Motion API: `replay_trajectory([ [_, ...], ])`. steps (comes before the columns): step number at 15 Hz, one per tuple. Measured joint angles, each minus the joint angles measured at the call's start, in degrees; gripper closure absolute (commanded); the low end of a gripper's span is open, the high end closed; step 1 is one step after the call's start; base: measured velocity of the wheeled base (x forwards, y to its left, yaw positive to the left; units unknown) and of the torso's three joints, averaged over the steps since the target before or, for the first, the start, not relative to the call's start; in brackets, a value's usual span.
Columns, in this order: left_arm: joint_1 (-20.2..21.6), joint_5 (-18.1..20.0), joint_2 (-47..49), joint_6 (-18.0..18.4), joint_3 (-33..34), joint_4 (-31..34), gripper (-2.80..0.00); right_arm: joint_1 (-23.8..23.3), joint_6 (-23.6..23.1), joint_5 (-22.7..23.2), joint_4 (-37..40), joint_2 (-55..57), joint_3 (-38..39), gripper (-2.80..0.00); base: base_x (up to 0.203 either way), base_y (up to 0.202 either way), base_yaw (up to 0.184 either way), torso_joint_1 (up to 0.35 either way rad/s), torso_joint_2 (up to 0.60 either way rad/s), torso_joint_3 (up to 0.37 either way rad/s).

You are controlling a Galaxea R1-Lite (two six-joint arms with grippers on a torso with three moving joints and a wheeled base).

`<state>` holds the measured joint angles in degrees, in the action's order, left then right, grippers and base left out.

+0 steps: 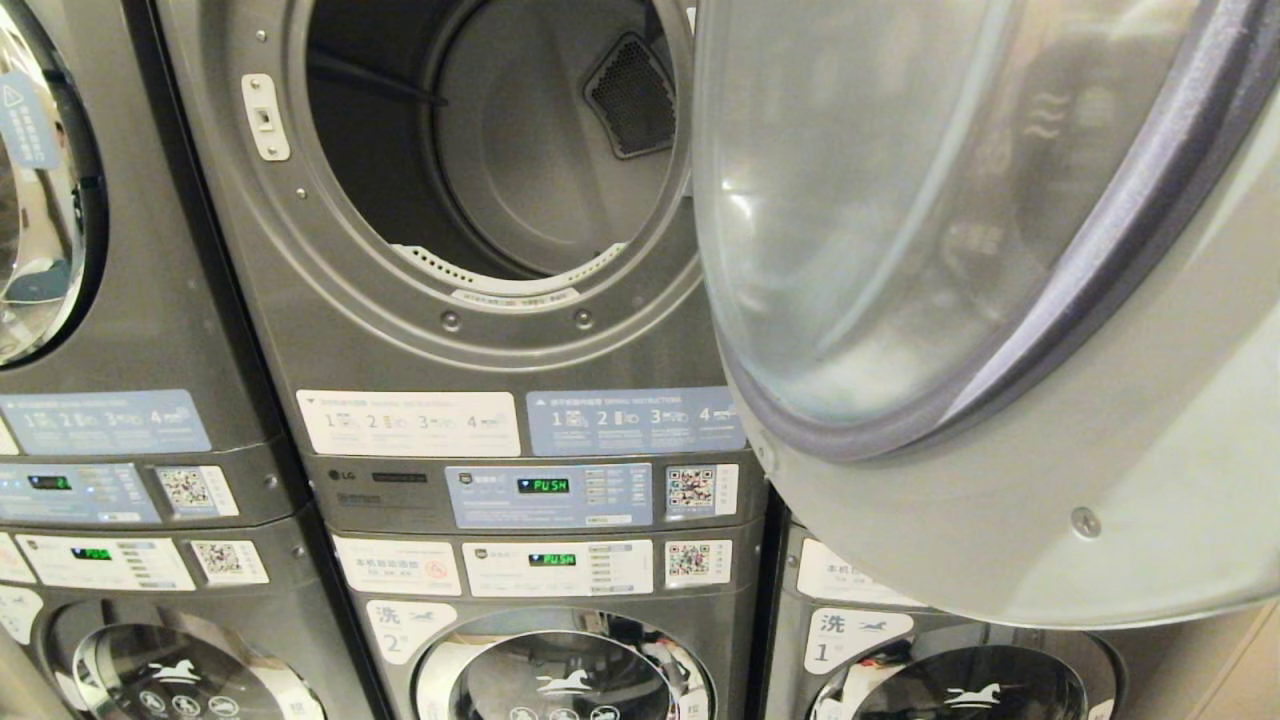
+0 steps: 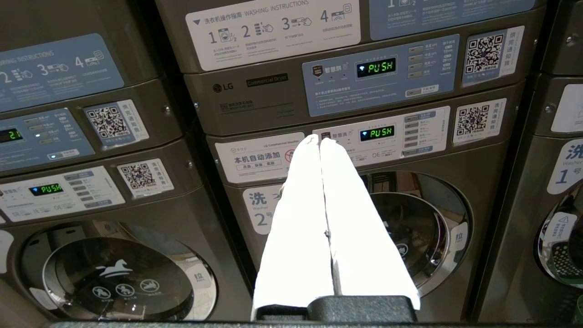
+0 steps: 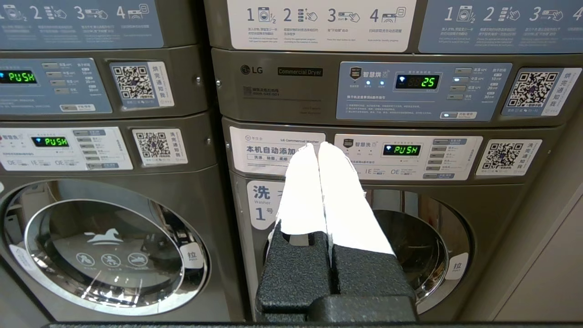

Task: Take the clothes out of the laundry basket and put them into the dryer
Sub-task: Take the clothes out of the basket

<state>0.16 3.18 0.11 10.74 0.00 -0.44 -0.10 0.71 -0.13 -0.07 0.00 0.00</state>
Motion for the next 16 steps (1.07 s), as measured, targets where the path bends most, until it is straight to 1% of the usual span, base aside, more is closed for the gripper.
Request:
replay_trajectory([
  [10,0.00,-0.16,-0.04,-0.42,0.00,-0.07,0.00,0.00,0.00,0.00,0.00,0.00,0.00,0.00,0.000,0.000,0.000,0.000,0.00,0.000],
  [11,0.00,-0.29,-0.04,-0.88,0.00,-0.05,0.00,0.00,0.00,0.02,0.00,0.00,0.00,0.00,0.000,0.000,0.000,0.000,0.00,0.000],
  [15,0.00,-1.78,-0.04,-6.10,0.00,0.20,0.00,0.00,-0.07,0.03,0.02,0.00,0.00,0.00,0.000,0.000,0.000,0.000,0.00,0.000],
  [16,0.00,-1.93,-0.04,-6.63,0.00,0.20,0.00,0.00,-0.03,0.02,0.02,0.00,0.00,0.00,0.000,0.000,0.000,0.000,0.00,0.000],
])
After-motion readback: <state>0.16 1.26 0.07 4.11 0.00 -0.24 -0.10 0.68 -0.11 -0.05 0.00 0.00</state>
